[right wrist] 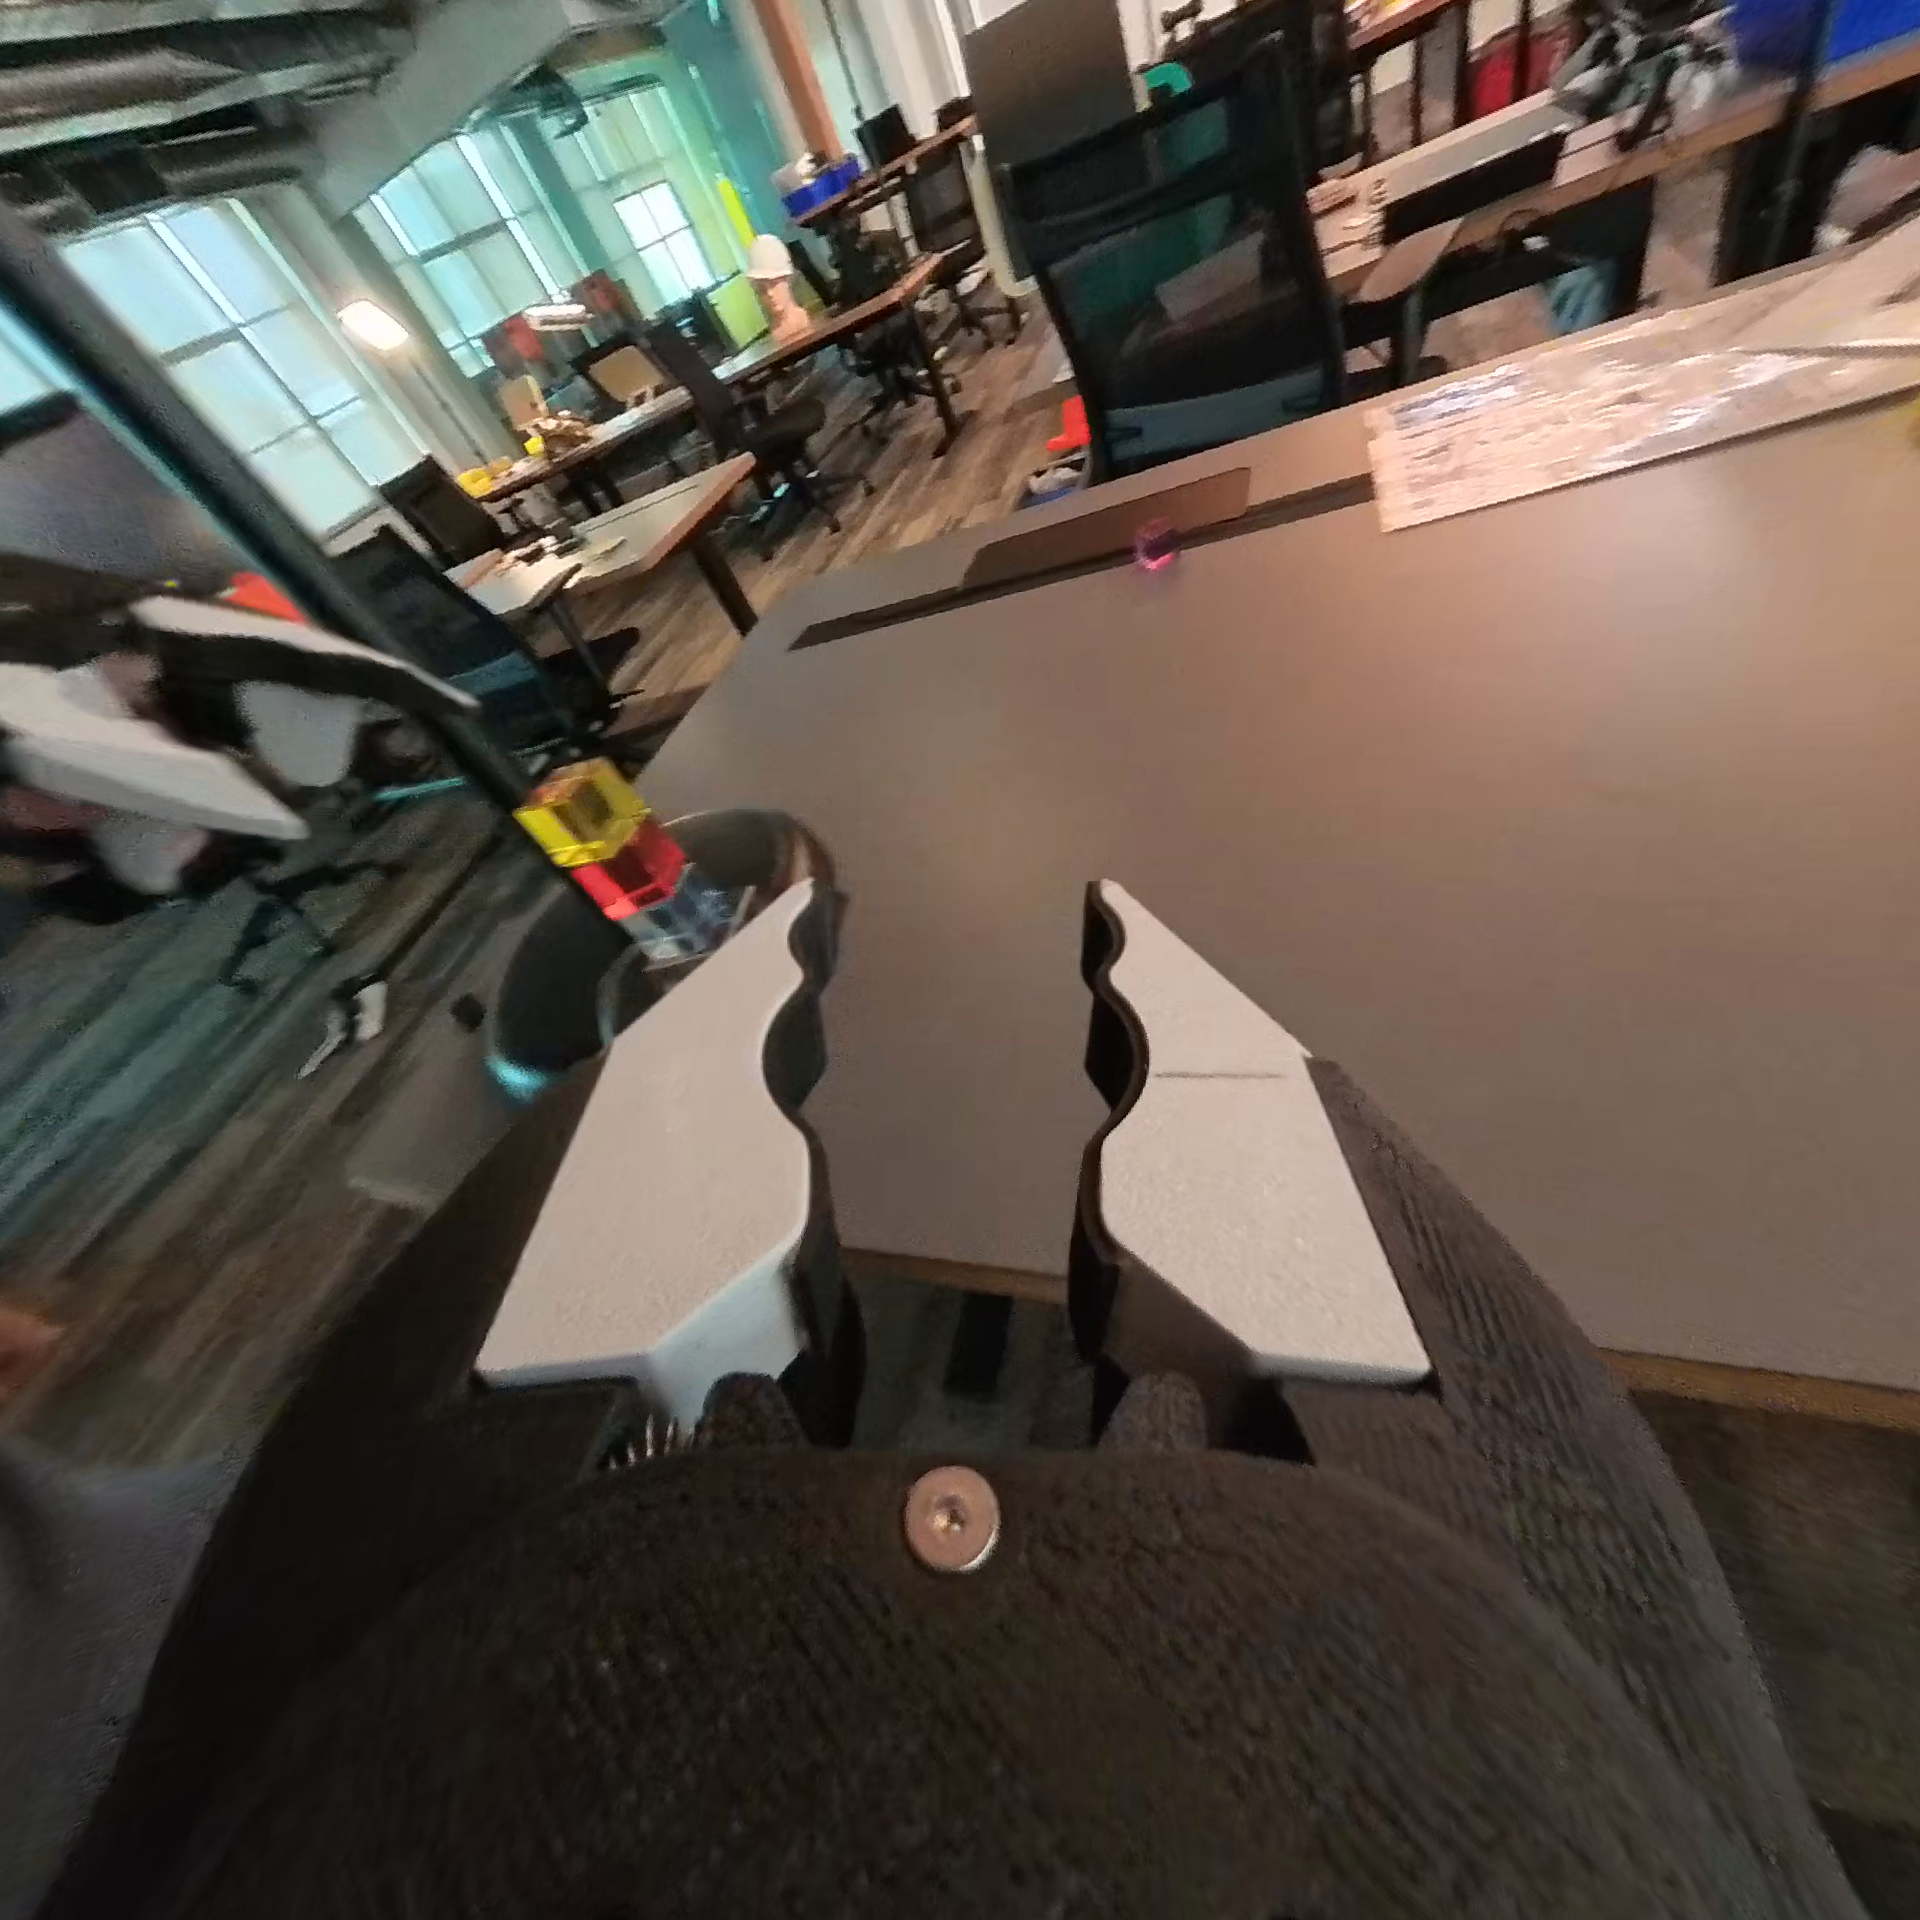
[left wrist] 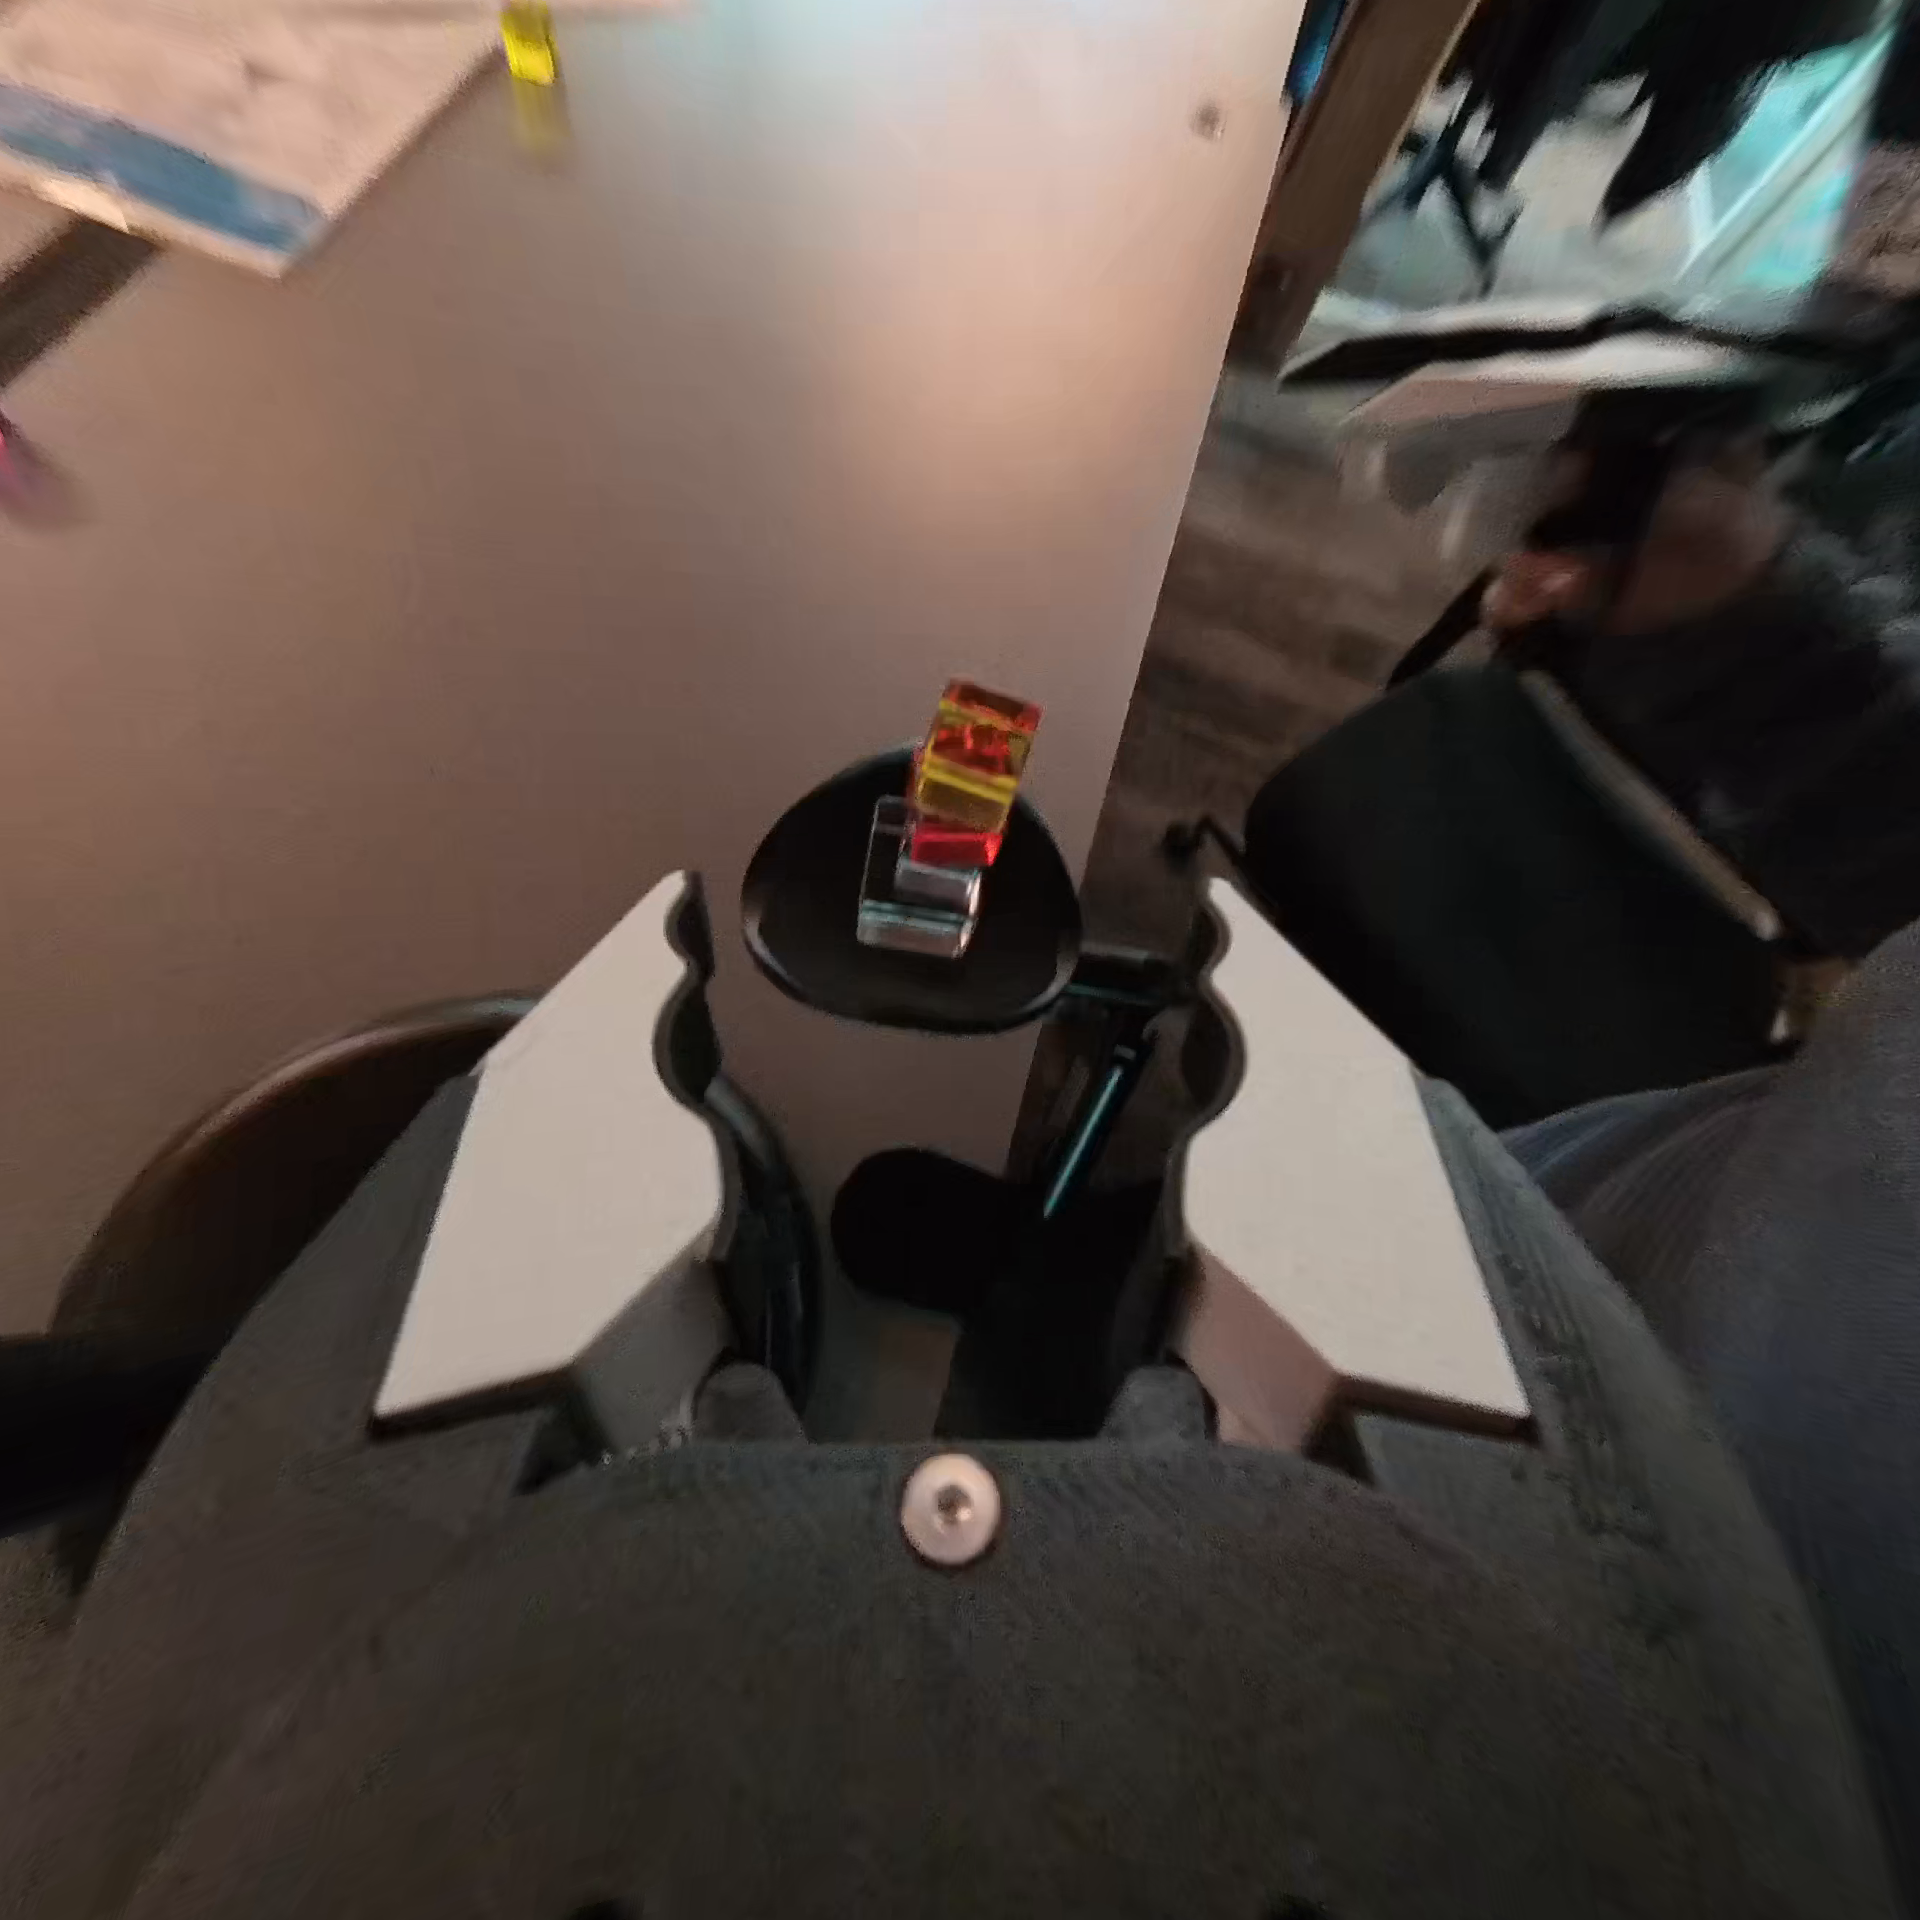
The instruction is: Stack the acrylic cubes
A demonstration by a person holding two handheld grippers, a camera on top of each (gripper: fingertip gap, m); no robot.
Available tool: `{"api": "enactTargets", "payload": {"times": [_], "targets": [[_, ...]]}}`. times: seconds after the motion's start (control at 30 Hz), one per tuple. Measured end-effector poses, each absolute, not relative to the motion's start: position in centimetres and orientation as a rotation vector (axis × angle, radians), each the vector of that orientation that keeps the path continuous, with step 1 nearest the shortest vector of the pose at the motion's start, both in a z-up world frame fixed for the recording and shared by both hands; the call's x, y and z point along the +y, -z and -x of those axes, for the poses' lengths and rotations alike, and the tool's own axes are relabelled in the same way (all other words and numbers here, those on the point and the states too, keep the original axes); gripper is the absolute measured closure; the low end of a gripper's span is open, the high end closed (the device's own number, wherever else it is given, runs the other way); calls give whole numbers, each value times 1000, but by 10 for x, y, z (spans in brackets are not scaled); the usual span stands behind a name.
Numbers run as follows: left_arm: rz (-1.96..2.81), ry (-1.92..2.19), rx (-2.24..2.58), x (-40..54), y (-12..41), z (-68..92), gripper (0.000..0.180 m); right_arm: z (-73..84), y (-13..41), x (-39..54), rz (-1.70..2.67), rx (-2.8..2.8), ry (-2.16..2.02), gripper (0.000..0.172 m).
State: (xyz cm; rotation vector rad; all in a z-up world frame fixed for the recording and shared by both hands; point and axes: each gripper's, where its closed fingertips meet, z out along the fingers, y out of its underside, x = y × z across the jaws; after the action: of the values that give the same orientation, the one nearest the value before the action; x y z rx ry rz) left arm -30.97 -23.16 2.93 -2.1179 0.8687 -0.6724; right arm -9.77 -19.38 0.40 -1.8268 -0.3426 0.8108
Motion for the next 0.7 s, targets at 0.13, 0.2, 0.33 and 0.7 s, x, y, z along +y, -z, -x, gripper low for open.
{"api": "enactTargets", "payload": {"times": [0.13,0.2,0.33,0.7], "targets": [[1898,851,698,-230,-58,307,93,100,3,-163,1796,-303,-698,124],[1779,962,617,-232,-73,300,94,106,6,-146,1777,-312,-644,123],[1608,972,540,-233,-90,297,93,134,12,-103,1747,-422,-556,119],[1498,635,375,-221,-107,341,105,264,70,74,1831,-820,-650,109]]}}
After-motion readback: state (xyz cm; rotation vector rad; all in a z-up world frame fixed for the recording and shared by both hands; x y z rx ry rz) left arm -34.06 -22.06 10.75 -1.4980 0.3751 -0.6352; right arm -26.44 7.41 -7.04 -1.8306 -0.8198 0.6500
